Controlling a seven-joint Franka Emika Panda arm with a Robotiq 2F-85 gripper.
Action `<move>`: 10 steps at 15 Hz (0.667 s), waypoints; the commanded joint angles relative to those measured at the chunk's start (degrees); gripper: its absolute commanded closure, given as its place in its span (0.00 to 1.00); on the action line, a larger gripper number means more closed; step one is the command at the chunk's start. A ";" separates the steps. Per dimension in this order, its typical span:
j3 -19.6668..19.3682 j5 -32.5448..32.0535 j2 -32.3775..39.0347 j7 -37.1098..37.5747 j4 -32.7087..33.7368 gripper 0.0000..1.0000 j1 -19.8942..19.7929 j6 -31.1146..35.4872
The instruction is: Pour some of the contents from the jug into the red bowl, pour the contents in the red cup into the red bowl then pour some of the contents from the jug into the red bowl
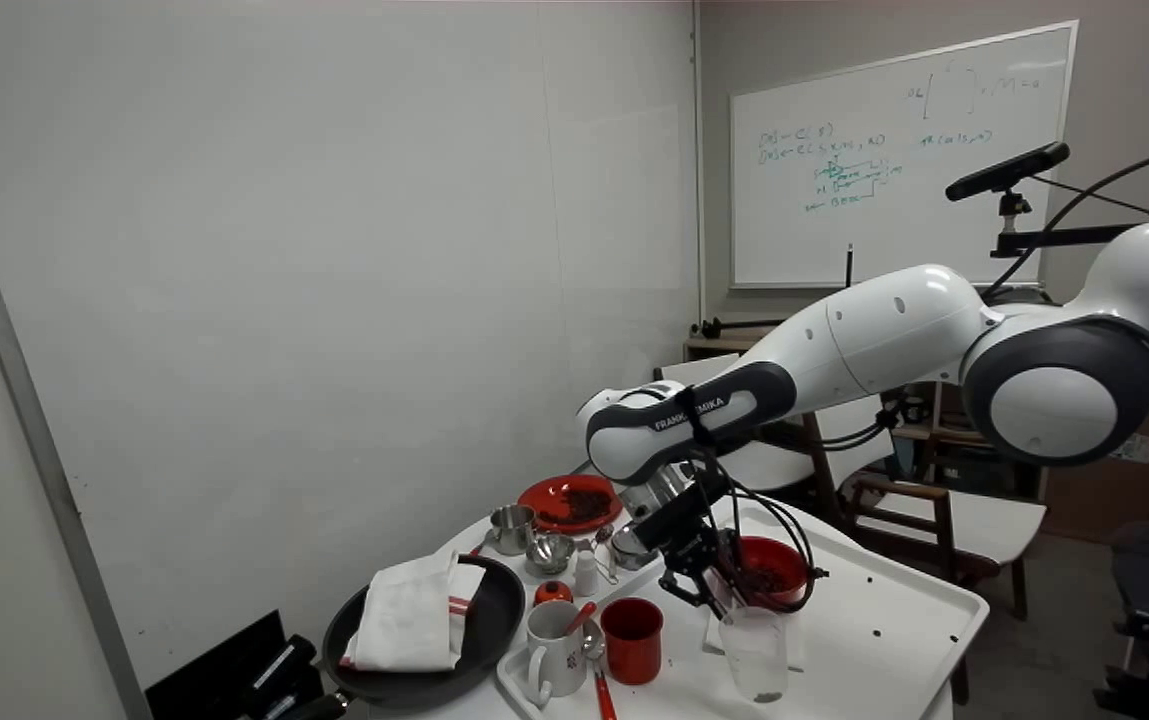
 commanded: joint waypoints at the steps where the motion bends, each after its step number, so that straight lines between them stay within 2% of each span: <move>1: -1.48 1.83 0.02 3.26 -2.22 0.90 0.63 2.61; 6: -0.81 3.40 0.06 6.95 -3.87 0.89 0.18 8.11; 7: -0.76 3.80 0.06 7.47 -4.19 0.53 0.12 8.70; 10: -0.57 4.80 0.07 7.81 -5.02 0.33 -0.19 9.31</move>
